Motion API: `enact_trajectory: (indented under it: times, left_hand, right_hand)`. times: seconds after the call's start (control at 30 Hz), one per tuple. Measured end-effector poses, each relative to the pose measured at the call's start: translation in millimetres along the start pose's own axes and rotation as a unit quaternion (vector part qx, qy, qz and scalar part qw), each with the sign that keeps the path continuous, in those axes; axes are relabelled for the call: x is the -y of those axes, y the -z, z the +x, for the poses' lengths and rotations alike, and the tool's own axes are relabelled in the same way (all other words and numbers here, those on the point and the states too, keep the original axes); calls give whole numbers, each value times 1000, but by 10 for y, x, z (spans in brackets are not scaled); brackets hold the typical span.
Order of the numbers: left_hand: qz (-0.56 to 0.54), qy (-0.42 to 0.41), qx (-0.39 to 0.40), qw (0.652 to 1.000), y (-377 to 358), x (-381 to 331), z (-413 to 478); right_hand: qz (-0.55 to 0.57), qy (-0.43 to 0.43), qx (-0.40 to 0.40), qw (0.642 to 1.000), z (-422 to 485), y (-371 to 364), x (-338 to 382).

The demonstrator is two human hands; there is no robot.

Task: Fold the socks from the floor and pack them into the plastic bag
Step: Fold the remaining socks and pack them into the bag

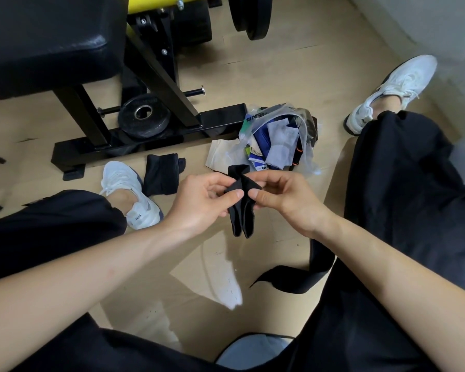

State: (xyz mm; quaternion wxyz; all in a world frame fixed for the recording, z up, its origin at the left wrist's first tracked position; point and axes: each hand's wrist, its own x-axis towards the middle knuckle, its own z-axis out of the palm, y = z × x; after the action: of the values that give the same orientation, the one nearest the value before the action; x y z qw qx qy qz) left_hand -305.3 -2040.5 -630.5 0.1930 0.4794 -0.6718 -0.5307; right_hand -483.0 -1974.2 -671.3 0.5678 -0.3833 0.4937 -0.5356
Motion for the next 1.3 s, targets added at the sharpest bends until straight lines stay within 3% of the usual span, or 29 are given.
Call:
enact_trajectory:
  times: [0.17, 0.3, 0.43, 0.5, 0.63, 0.77, 0.93, 1.07, 1.3]
  left_hand:
    - [-89, 43, 28, 995, 6, -77, -7]
    - [-55, 18, 99, 993, 62, -83, -2]
    - [60, -104, -1, 993, 229, 19, 117]
    - [118, -149, -10, 982, 318, 67, 202]
    - [90, -97, 150, 980, 390, 43, 284]
    - [84, -60, 196, 975, 393, 53, 284]
    - [-2, -36, 121, 992, 416, 93, 294]
    - [-11, -16, 55, 998, 370, 78, 290]
    - [4, -15, 54, 998, 370, 132, 325]
  right_hand:
    - [-99, 34, -10, 994, -14, 27, 10]
    - [-137, 49, -11, 989, -6, 65, 12]
    - [-101, 27, -9, 994, 9, 181, 27]
    - [-51, -7, 18, 998, 12, 238, 41]
    - [46, -74, 73, 994, 25, 288, 71]
    - [85, -84, 94, 988, 34, 339, 64]
    - [-21, -17, 50, 998, 20, 364, 94]
    - [-108, 22, 88, 990, -31, 312, 154]
    - [-172, -1, 74, 982, -34, 238, 93]
